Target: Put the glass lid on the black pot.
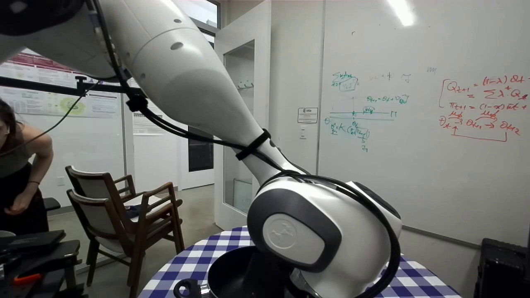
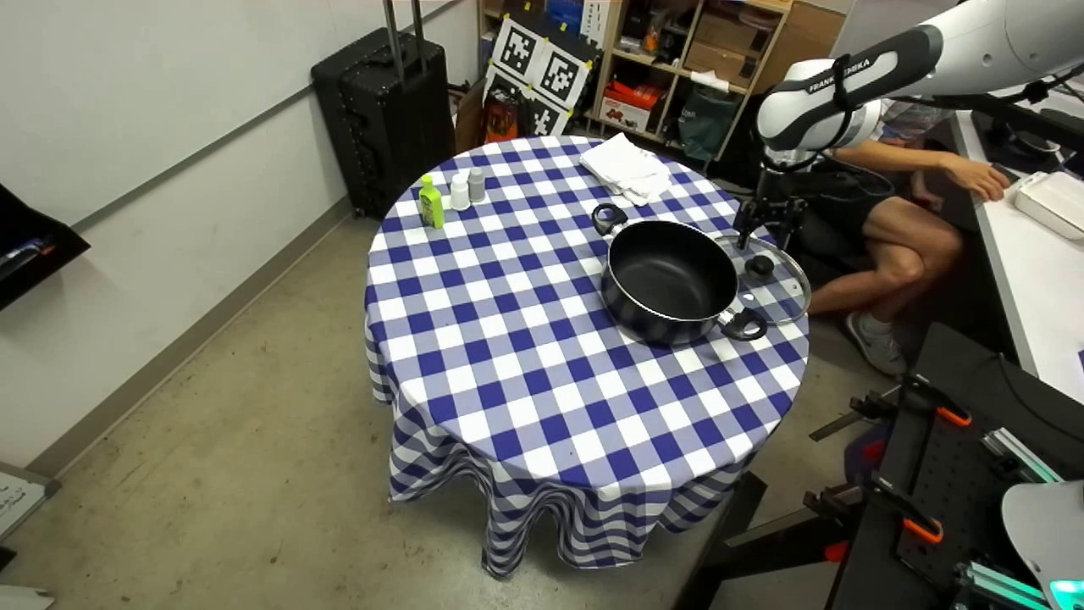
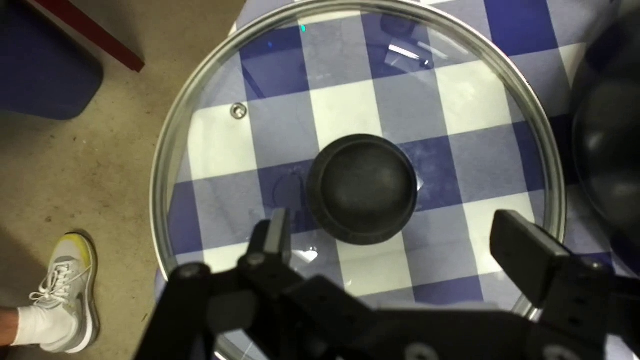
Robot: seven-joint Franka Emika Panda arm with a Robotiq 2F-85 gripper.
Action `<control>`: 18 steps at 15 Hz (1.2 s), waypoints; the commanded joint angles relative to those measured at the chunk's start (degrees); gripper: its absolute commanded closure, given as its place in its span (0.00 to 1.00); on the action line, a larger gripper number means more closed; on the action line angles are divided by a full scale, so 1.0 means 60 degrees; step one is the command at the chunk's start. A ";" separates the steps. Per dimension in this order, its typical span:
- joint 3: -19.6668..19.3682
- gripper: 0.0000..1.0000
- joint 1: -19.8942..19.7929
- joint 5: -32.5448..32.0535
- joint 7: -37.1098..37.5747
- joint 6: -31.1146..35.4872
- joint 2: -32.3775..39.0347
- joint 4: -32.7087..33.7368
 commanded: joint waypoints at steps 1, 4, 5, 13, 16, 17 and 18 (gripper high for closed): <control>0.0118 0.00 -0.0041 -0.0178 0.0026 -0.0695 0.0473 0.0691; 0.0148 0.00 0.0000 -0.0211 0.0115 -0.1168 0.0828 0.0993; 0.0119 0.00 0.0022 -0.0233 0.0185 -0.1312 0.0953 0.1085; -0.0064 0.00 -0.0086 -0.0160 0.0520 -0.1596 0.1463 0.1607; -0.0102 0.00 -0.0132 -0.0129 0.0610 -0.1503 0.1367 0.1638; -0.0093 0.00 -0.0155 -0.0122 0.0592 -0.1491 0.1327 0.1633; -0.0079 0.00 -0.0173 -0.0115 0.0554 -0.1462 0.1286 0.1603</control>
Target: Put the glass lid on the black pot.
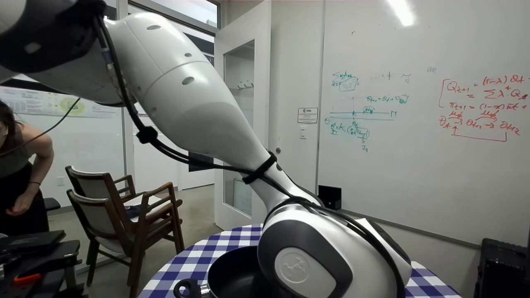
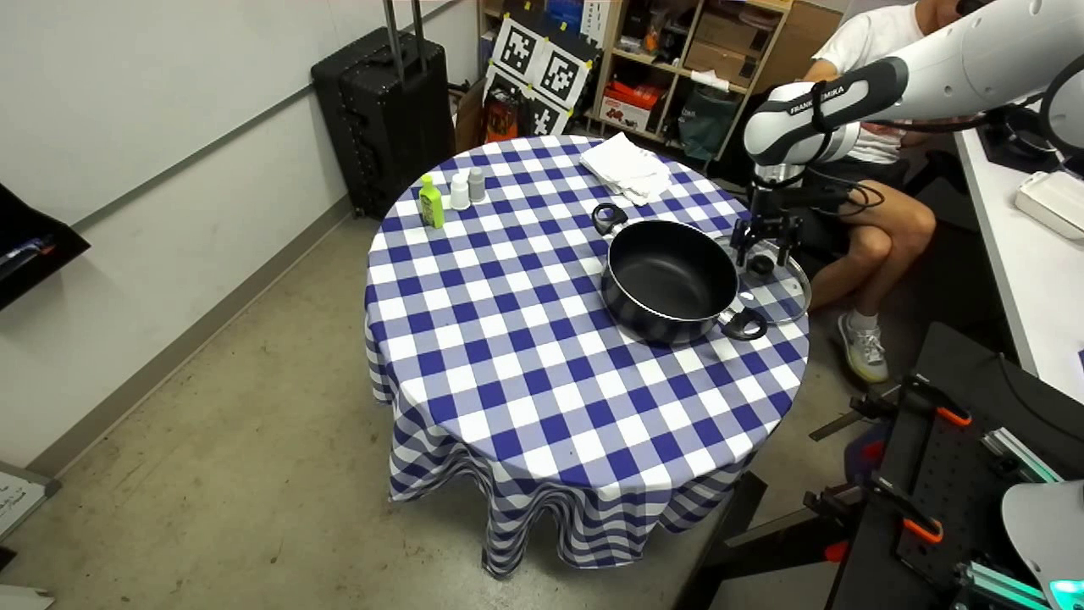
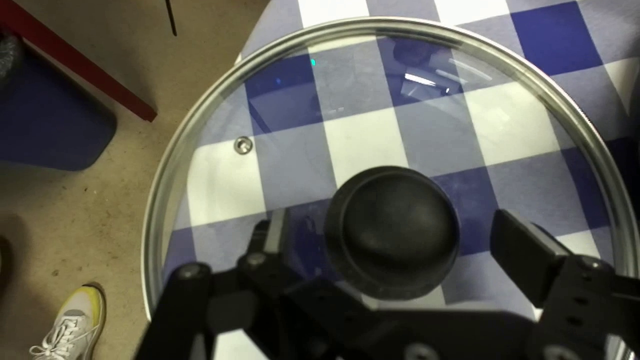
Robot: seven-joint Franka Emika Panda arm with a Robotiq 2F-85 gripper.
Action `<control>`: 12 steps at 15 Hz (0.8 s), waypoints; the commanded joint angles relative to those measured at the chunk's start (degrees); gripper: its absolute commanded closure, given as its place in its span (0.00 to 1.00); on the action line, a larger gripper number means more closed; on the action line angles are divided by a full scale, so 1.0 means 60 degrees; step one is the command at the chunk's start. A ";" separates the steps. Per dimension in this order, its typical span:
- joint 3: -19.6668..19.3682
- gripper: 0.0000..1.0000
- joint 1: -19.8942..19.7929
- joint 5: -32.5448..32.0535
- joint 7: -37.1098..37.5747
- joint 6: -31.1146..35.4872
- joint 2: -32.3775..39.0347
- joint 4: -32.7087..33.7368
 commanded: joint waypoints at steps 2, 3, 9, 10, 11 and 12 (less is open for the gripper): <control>0.0074 0.00 -0.0110 -0.0110 0.0091 -0.0351 0.0129 0.0402; 0.0109 0.25 -0.0106 -0.0135 0.0021 -0.0429 0.0182 0.0425; 0.0198 0.63 -0.0079 -0.0163 -0.0081 -0.0931 0.0197 0.0509; 0.0200 0.65 -0.0069 -0.0166 -0.0088 -0.0972 0.0181 0.0502; 0.0190 0.72 -0.0062 -0.0179 -0.0105 -0.1043 0.0111 0.0453; 0.0195 0.74 -0.0065 -0.0171 -0.0144 -0.1100 0.0061 0.0426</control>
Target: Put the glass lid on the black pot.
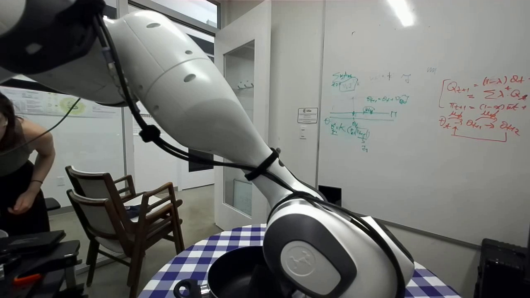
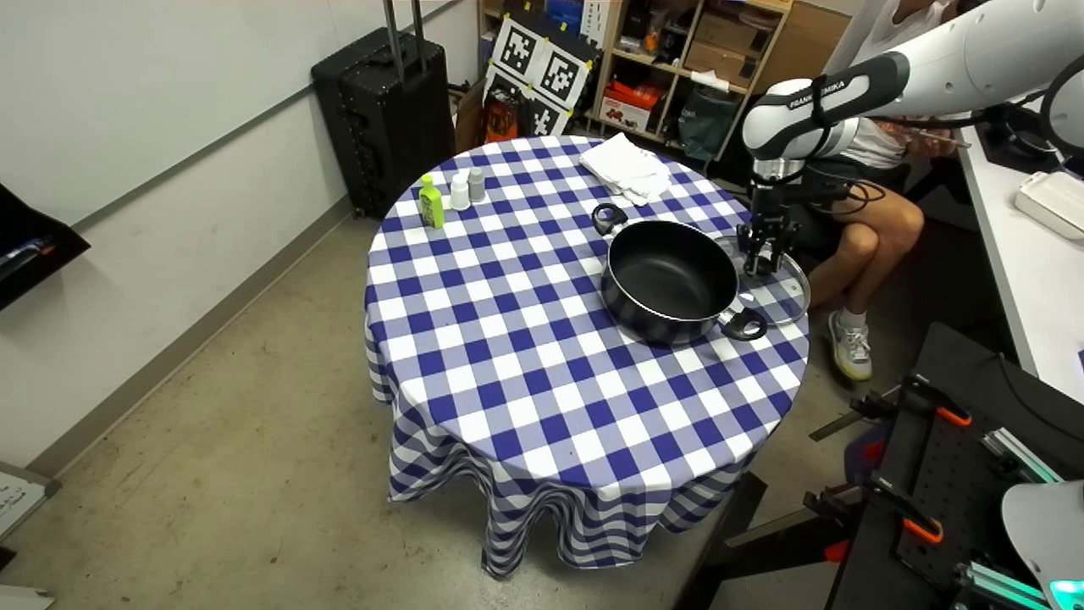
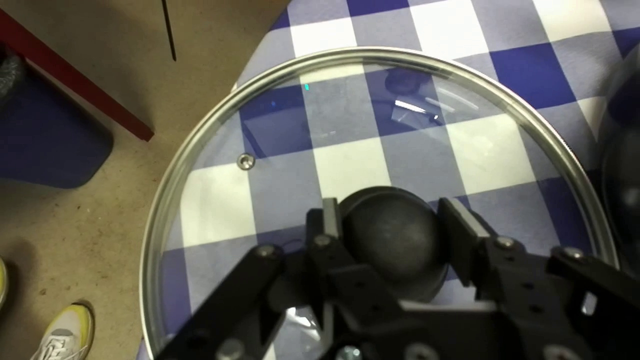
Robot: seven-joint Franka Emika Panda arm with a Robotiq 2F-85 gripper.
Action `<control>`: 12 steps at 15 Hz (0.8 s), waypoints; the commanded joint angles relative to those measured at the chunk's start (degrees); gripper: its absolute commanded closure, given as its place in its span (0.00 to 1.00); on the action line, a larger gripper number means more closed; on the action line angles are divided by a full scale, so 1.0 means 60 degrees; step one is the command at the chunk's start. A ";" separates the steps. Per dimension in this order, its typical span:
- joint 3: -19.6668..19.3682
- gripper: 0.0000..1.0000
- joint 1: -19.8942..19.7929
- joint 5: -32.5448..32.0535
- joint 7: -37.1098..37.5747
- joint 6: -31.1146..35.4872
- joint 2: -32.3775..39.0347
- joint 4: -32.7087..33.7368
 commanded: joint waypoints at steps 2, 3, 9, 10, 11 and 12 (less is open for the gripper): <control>0.0088 0.74 -0.0012 -0.0121 -0.0072 -0.0312 -0.0046 0.0040; 0.0105 0.74 -0.0013 -0.0100 -0.0106 -0.0297 -0.0149 -0.0091; -0.0103 0.74 -0.0119 0.0269 0.0101 0.0122 -0.1737 -0.2137; -0.0222 0.74 -0.0099 0.0280 0.0191 0.0178 -0.2134 -0.2573; -0.0357 0.74 -0.0060 0.0268 0.0302 0.0218 -0.2570 -0.2990; -0.0484 0.74 -0.0021 0.0249 0.0410 0.0266 -0.2965 -0.3344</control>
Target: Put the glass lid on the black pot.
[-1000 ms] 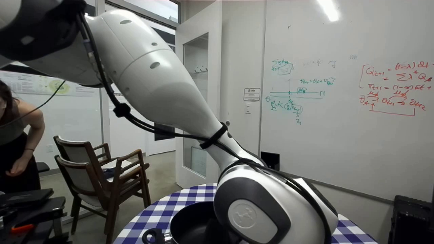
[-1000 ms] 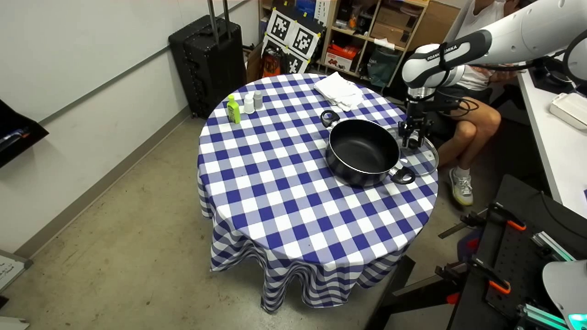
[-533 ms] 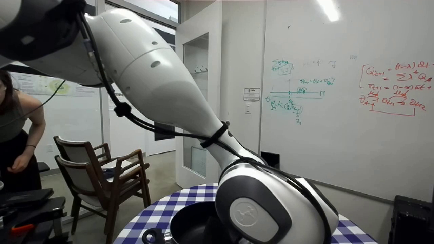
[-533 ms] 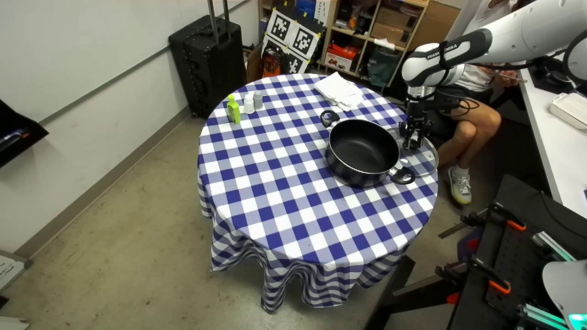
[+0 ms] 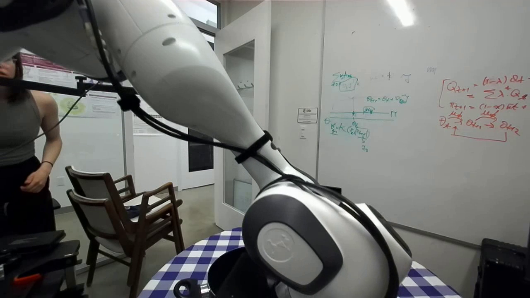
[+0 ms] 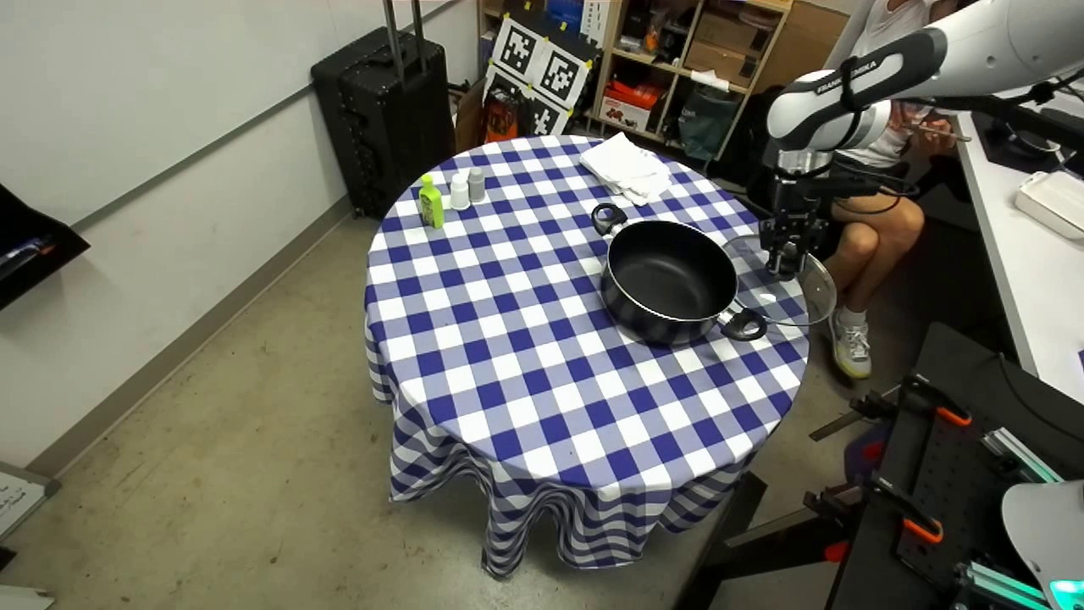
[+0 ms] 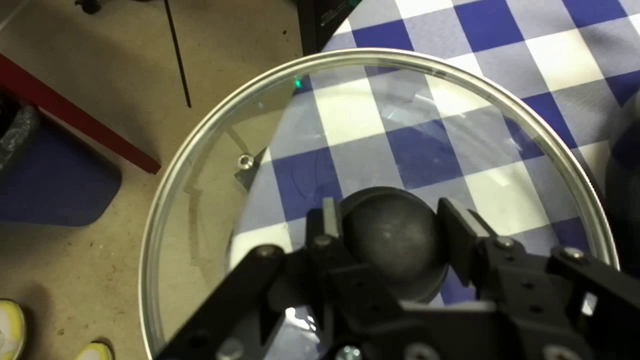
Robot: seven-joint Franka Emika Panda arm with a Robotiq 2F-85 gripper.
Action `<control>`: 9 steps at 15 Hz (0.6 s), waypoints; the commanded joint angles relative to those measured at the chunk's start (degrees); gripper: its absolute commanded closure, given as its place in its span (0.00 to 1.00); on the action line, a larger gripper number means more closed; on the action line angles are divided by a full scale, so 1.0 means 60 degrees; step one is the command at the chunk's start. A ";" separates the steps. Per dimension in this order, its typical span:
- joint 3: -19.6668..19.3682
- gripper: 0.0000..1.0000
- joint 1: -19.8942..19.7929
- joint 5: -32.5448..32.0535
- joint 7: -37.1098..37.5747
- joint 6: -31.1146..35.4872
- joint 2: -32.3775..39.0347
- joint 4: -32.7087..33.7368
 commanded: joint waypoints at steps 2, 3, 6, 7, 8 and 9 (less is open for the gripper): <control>-0.0542 0.74 0.0175 0.0049 0.0596 0.0211 -0.2590 -0.2387; -0.0646 0.74 0.0235 0.0009 0.0705 0.0227 -0.3055 -0.2713; -0.0708 0.74 0.0521 -0.0253 0.0745 0.0069 -0.4331 -0.3275; -0.0616 0.74 0.0625 -0.0322 0.0663 -0.0044 -0.4662 -0.3292; -0.0471 0.74 0.0807 -0.0409 0.0646 -0.0206 -0.4839 -0.3135; -0.0310 0.74 0.0980 -0.0455 0.0586 -0.0314 -0.4972 -0.2972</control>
